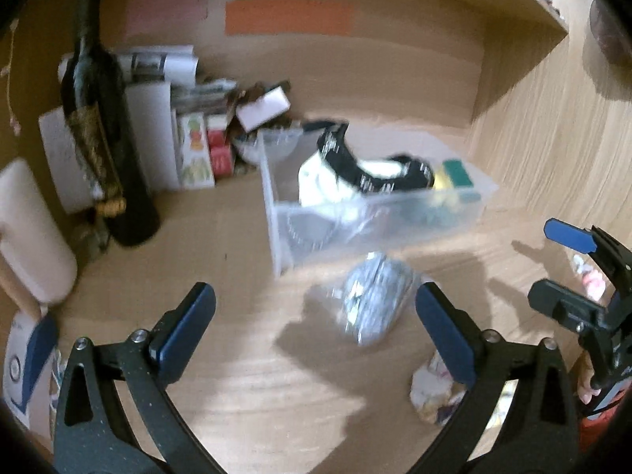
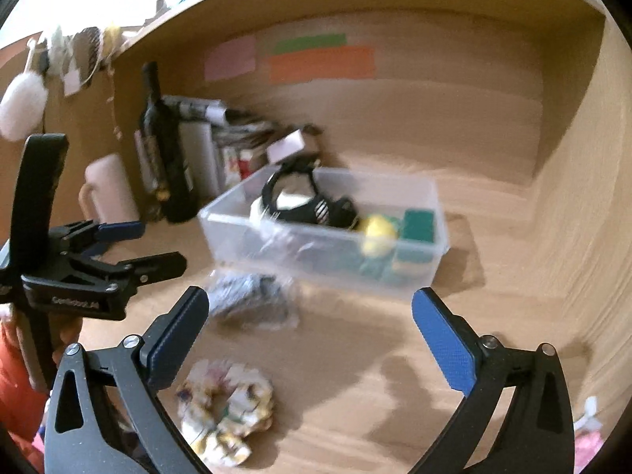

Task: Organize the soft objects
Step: 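Grasp the bagged grey knit item with the left tool while the right tool grasps the floral scrunchie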

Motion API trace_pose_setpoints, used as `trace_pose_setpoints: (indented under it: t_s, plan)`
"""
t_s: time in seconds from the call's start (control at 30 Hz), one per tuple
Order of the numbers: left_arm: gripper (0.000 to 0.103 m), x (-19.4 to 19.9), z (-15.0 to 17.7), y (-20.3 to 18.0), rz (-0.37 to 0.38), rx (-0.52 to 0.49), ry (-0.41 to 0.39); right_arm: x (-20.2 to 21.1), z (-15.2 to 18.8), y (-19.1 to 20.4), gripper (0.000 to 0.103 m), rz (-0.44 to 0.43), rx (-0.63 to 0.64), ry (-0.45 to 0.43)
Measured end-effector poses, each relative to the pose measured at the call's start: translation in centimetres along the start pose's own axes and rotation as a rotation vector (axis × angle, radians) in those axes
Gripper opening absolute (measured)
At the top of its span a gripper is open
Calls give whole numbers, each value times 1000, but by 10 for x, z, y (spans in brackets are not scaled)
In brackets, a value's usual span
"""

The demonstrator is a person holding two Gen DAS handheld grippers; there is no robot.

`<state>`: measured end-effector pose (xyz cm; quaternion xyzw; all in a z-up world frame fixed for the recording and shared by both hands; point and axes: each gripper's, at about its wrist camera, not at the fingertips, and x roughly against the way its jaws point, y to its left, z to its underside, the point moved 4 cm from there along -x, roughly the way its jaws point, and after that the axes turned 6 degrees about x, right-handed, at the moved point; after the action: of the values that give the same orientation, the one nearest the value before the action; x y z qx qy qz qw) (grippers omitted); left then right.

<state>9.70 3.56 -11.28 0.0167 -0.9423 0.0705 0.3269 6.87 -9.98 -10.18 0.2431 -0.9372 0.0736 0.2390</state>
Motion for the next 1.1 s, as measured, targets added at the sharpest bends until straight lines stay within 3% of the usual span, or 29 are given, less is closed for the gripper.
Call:
trace_pose_setpoints:
  t_s: [0.3, 0.53, 0.7, 0.77, 0.87, 1.1]
  plan:
    - [103, -13, 28, 9, -5, 41, 88, -29, 39, 29, 103, -121, 17, 150]
    - [103, -24, 34, 11, 6, 73, 143, -34, 51, 41, 101, -169, 39, 189]
    - [103, -31, 35, 4, 29, 65, 178, -31, 56, 43, 72, -127, 81, 192]
    - [103, -35, 34, 0, 37, 58, 187, -29, 56, 40, 48, -113, 89, 187]
    - [103, -43, 32, -5, 52, 51, 205, -28, 55, 32, 29, -110, 67, 189]
    - [103, -60, 22, -26, 77, -15, 224, -16, 43, -3, 23, -41, -10, 134]
